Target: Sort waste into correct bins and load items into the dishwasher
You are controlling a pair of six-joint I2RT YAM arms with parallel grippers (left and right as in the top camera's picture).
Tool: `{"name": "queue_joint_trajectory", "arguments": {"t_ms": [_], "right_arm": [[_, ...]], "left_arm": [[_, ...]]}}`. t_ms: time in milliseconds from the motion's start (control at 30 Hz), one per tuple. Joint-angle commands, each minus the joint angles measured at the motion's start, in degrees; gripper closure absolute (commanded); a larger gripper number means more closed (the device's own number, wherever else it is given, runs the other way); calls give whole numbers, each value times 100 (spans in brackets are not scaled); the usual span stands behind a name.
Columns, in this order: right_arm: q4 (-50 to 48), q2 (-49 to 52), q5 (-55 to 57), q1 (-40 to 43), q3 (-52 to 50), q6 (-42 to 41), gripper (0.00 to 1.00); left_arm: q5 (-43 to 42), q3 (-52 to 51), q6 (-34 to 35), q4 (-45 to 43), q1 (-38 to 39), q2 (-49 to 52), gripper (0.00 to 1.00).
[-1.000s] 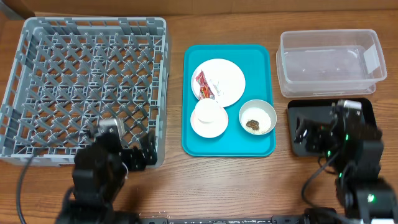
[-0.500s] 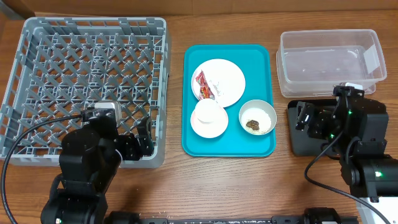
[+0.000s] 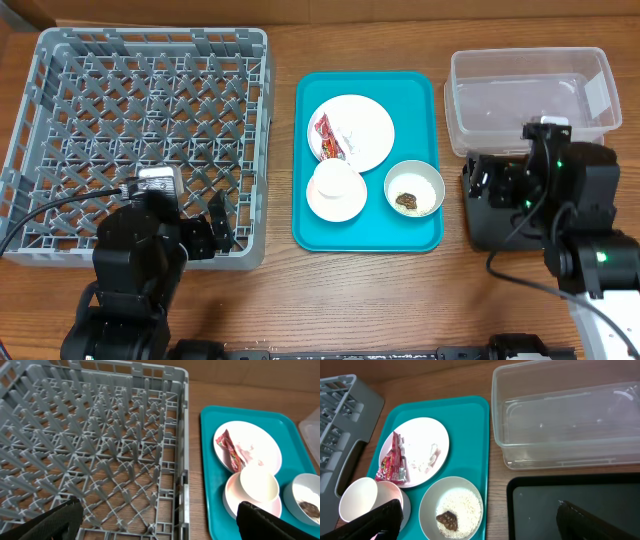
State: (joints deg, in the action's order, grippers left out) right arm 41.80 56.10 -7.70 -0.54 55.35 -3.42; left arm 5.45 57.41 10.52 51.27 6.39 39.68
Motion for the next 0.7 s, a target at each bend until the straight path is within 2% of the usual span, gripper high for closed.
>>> {"name": "queue_joint_trajectory", "arguments": {"t_ms": [0,200,400,667], "right_arm": [[-59,280,-98,-44,446,87,0],[153,780,-160,-44,861,90,0],[337,1235,-896,-142,1172,389,0],[308,2105,-1180,-1084,1298,538,4]], "left_arm": [[214,164,179,15,28,142,0],[199,164,328,144,28,374,0],[203,164,323,341,28,407,0],[199,164,352,400,28,407,0]]}}
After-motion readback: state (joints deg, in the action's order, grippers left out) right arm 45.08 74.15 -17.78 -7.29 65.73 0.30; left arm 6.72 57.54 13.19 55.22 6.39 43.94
